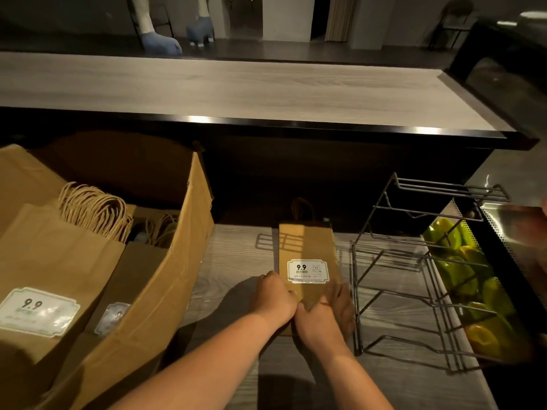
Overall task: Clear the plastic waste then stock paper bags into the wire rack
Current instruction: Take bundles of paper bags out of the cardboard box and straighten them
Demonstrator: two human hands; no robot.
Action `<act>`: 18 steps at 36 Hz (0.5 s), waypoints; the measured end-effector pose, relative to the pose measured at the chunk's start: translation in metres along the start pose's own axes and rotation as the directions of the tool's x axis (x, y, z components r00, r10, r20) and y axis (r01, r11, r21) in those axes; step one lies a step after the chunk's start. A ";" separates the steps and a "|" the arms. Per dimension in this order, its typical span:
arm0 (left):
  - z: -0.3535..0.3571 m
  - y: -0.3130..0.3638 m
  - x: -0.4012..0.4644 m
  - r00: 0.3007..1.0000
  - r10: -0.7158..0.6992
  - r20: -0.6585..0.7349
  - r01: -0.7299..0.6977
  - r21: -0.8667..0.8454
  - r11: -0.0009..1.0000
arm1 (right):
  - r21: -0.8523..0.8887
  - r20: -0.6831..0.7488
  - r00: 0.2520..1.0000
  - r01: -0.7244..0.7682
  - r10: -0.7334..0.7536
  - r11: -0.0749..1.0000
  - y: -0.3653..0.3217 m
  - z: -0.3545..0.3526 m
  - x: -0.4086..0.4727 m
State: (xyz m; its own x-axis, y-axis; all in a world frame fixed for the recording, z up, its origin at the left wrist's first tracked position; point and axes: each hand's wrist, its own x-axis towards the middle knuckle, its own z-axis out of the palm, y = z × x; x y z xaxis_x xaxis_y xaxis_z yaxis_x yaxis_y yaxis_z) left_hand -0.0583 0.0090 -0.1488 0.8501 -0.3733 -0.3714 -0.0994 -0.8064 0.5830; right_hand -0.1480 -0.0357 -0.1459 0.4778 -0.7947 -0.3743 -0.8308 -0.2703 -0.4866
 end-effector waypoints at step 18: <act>-0.088 0.056 -0.033 0.987 0.126 -0.098 -0.158 -0.492 0.856 | 0.468 -0.135 0.931 0.362 -0.340 0.806 -0.078 -0.077 -0.022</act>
State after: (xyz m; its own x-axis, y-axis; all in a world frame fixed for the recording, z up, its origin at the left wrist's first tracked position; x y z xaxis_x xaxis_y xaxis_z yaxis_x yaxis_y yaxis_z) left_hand -0.0469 0.0162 -0.0403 0.8774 -0.4251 -0.2223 0.0347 -0.4060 0.9132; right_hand -0.1161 -0.0393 -0.0391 0.6887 -0.7210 -0.0768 -0.3629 -0.2511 -0.8974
